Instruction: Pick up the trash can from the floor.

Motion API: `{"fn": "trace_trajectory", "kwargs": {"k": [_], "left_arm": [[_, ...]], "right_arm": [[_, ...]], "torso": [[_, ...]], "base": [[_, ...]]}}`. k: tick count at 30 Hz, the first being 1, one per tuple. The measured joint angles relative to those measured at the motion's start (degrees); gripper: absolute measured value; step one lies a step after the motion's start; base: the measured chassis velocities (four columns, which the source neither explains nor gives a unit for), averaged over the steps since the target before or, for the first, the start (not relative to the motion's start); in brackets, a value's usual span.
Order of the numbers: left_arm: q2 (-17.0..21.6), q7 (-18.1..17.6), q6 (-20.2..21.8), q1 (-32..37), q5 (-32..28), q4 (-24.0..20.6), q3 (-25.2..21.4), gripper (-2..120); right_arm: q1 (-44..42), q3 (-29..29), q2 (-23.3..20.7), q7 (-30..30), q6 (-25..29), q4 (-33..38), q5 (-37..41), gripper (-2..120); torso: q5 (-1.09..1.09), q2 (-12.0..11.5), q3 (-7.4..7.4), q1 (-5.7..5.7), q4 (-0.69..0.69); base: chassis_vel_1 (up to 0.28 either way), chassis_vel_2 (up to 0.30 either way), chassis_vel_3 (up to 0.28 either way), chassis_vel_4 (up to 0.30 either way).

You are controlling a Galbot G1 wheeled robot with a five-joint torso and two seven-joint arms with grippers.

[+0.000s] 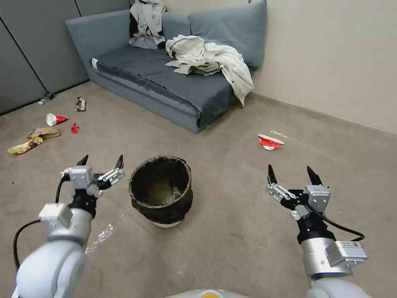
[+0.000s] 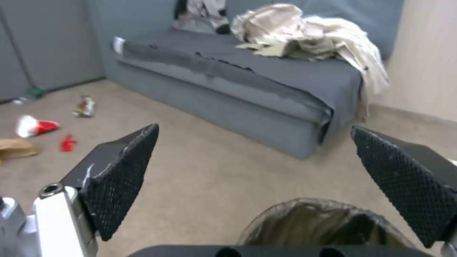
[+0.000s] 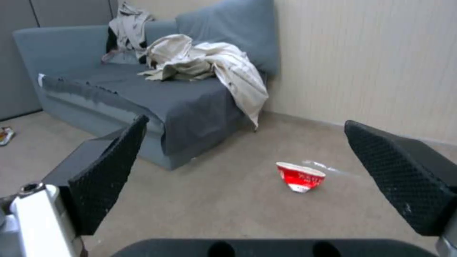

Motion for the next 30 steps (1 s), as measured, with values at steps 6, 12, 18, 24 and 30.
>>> {"fn": "trace_trajectory", "kwargs": {"k": [6, 12, 18, 24, 30], "left_arm": [[3.97, -0.23, 6.76, -5.51, -2.76, 3.77, 1.9, 100], [6.47, -0.58, 15.52, -6.68, -6.85, 7.49, 2.86, 100], [6.39, -2.3, 16.7, -7.76, -8.52, 11.48, 4.35, 100], [6.47, -1.47, 17.47, -10.48, -8.71, 14.91, 8.01, 100], [6.62, -1.72, 19.21, -13.04, -8.54, 17.4, 10.41, 100]], "right_arm": [[1.88, -0.34, -0.44, -0.39, -1.24, -1.71, 0.68, 100], [4.89, -1.13, -2.2, -1.21, -2.17, -4.61, 1.64, 100], [5.42, -1.17, -2.9, -1.21, -2.0, -5.95, 2.07, 100], [5.07, -1.0, -2.98, -1.15, -1.48, -5.93, 2.09, 100], [4.89, -1.09, -3.24, -1.15, -1.41, -5.66, 2.07, 100]], "torso": [[0.0, 0.0, 0.0, 0.0, -0.03], [0.01, 0.0, 0.0, 0.0, -0.01], [0.01, 0.0, 0.0, 0.0, 0.01], [0.01, 0.0, 0.0, 0.0, -0.01], [0.01, 0.0, 0.0, 0.0, 0.0]], "base": [[0.0, 0.0, 0.0, 0.0], [0.0, 0.0, 0.0, 0.0], [0.0, 0.0, 0.0, 0.0], [0.0, 0.0, 0.0, 0.0], [0.0, 0.0, 0.0, 0.0]]}}
